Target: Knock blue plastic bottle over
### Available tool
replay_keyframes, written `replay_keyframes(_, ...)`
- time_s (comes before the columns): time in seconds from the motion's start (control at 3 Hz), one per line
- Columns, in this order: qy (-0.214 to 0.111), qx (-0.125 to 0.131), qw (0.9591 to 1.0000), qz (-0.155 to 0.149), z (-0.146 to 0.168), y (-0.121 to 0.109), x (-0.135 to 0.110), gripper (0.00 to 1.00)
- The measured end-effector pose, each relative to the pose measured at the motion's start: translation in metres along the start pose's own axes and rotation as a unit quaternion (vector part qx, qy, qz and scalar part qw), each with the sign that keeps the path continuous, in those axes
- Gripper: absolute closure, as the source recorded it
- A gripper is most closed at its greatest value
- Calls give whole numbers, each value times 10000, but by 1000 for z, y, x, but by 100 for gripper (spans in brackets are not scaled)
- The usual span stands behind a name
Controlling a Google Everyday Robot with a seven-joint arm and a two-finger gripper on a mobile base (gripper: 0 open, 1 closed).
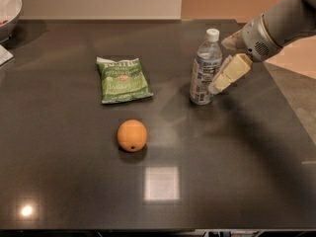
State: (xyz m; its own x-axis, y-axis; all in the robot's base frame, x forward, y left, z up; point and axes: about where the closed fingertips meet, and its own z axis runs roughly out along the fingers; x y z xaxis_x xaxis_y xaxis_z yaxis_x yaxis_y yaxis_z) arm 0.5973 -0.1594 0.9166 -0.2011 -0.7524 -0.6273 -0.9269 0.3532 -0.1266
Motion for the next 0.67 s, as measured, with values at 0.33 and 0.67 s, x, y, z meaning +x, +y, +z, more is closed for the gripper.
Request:
replay_keyframes(0.33,-203,-115,9997,62,10,-3,-8,0)
replay_keyframes(0.67,-345,-236,9990,150,16,-1,-14,19)
